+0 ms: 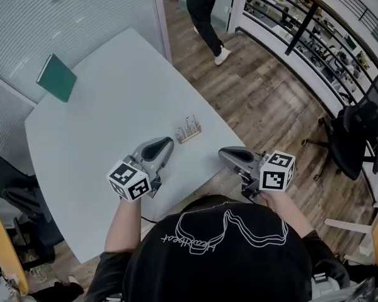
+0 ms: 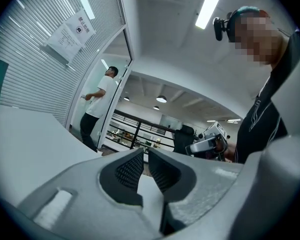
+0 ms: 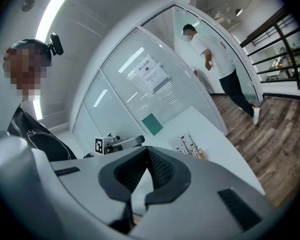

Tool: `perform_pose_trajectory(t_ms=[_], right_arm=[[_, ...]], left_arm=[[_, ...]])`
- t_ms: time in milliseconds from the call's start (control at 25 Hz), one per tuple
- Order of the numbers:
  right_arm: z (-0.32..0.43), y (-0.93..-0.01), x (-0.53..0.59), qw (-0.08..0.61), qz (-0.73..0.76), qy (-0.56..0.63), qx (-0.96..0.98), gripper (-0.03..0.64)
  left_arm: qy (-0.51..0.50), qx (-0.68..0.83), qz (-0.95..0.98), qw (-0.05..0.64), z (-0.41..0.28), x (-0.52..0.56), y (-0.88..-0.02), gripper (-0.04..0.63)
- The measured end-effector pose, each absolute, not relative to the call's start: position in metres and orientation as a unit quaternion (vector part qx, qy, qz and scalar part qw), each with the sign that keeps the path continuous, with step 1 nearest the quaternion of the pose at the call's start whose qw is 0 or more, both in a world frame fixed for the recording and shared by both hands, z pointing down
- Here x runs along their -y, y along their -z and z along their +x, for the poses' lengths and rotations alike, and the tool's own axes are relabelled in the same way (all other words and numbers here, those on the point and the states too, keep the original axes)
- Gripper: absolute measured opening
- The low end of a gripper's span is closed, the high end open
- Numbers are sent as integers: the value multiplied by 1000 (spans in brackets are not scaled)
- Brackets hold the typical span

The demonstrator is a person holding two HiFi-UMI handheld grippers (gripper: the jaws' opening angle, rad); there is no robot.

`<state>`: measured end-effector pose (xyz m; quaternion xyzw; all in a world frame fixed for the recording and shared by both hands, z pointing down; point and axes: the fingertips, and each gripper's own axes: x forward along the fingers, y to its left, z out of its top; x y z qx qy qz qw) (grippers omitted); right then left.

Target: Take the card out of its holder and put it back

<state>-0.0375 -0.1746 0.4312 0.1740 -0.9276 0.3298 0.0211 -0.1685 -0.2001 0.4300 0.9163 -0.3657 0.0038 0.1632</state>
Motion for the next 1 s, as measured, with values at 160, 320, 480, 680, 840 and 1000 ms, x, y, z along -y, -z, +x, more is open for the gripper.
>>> perform_pose_trajectory(t_ms=[160, 320, 480, 680, 840, 1000], right_arm=[[-33, -441, 185, 25, 182, -343, 921, 9], [-30, -448, 190, 38, 193, -346, 918, 9], [-25, -456, 197, 42, 203, -353, 912, 9], [-15, -462, 203, 47, 213, -364, 905, 9], [-18, -469, 202, 52, 213, -370, 903, 9], [-14, -474, 200, 64, 218, -373, 900, 9]], left_arm=[[-10, 350, 923, 161, -171, 215, -442, 72], [-52, 341, 925, 159, -174, 231, -471, 104], [-81, 336, 922, 176, -179, 247, -499, 129], [-79, 327, 925, 174, -177, 262, -514, 130], [-88, 323, 928, 160, -178, 267, -527, 129], [-91, 311, 933, 156, -173, 273, -536, 127]])
